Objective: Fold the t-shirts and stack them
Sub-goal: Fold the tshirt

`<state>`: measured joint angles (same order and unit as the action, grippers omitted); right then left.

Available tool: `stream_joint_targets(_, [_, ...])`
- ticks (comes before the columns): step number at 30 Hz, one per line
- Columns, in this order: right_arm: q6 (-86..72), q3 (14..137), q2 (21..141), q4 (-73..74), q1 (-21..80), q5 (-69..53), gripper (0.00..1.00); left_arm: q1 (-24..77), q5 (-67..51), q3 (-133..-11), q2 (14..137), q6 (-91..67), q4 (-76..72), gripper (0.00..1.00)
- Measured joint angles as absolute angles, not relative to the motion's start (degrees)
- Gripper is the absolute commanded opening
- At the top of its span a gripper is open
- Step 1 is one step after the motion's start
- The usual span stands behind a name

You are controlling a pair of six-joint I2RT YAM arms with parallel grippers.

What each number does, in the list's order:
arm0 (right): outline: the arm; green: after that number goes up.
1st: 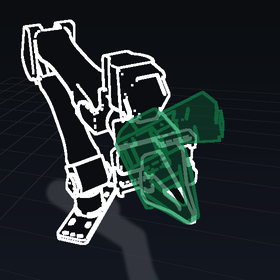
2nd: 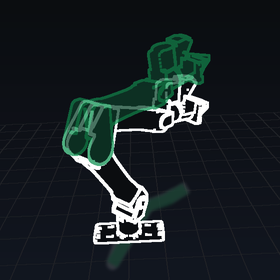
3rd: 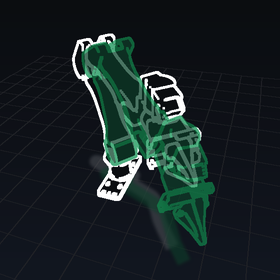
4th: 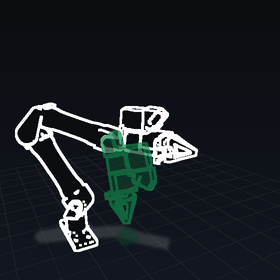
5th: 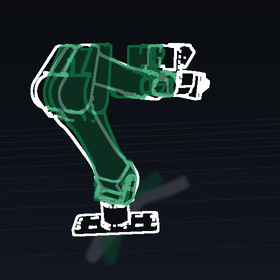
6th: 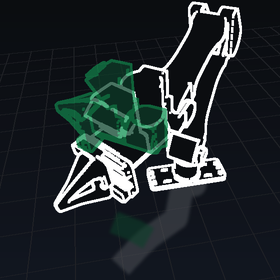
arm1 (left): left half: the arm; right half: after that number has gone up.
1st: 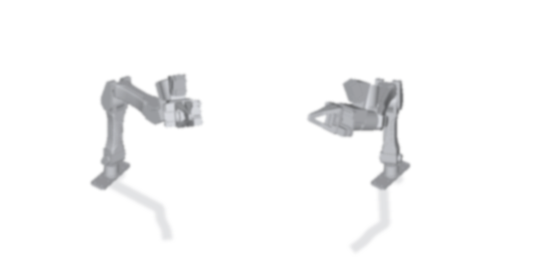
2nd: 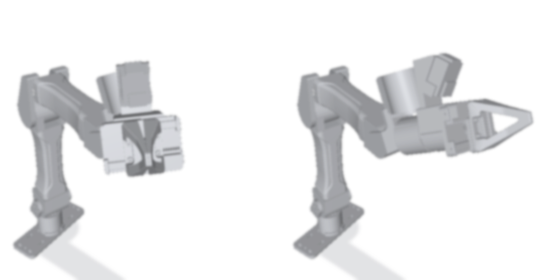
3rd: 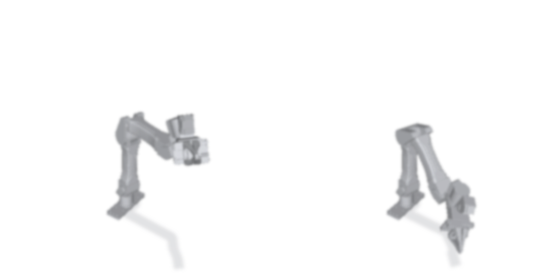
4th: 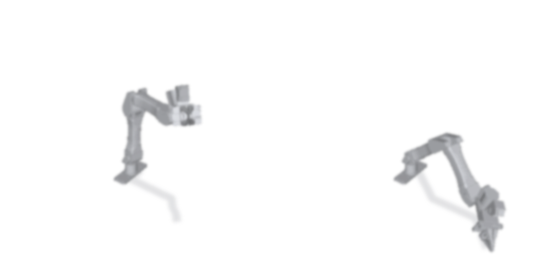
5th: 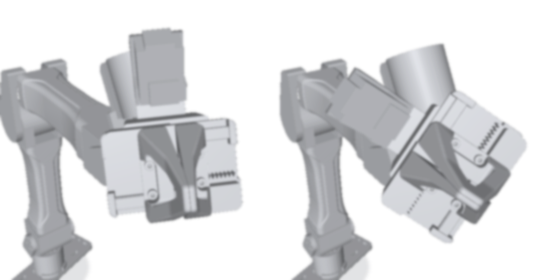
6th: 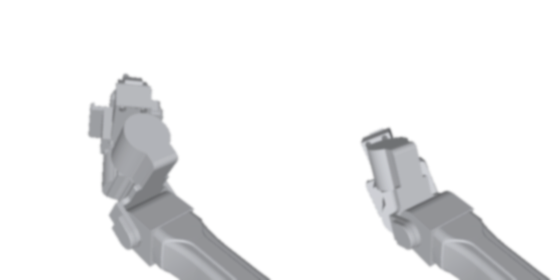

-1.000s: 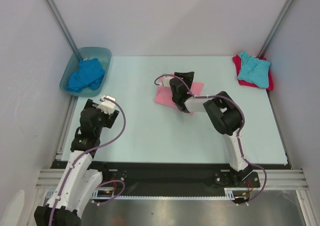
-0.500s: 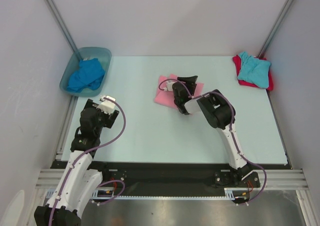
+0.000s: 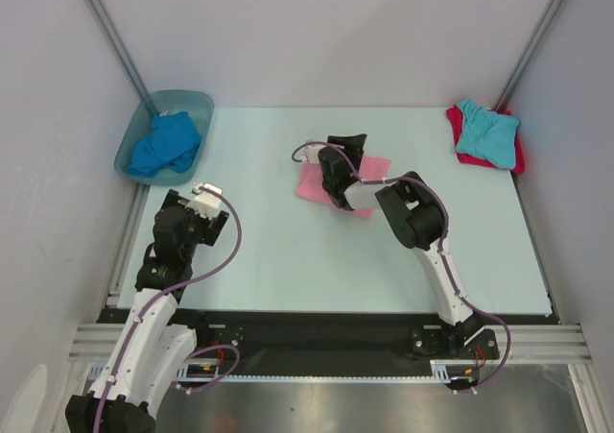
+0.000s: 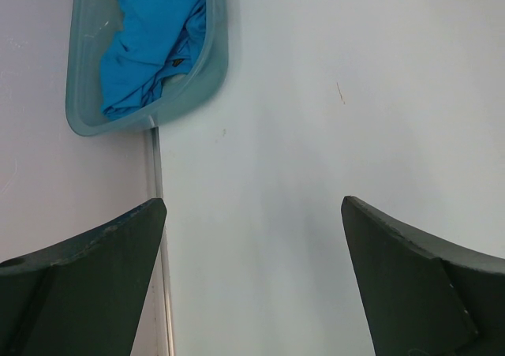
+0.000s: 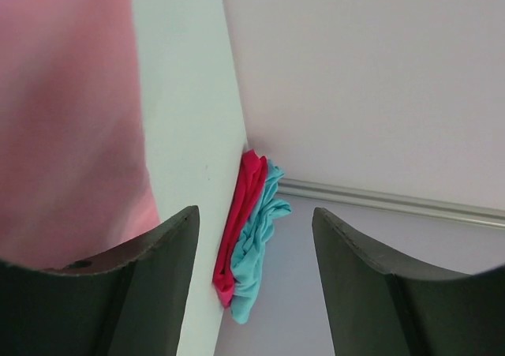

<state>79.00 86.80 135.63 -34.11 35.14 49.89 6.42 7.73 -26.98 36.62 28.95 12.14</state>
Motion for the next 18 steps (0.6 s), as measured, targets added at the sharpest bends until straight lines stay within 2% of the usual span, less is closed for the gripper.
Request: stream_joint_targets(18, [63.2, 85.9, 134.0, -18.6, 41.0, 45.9, 0.67, 6.4, 7.7, -27.0, 36.6, 28.9, 12.1, 1.0])
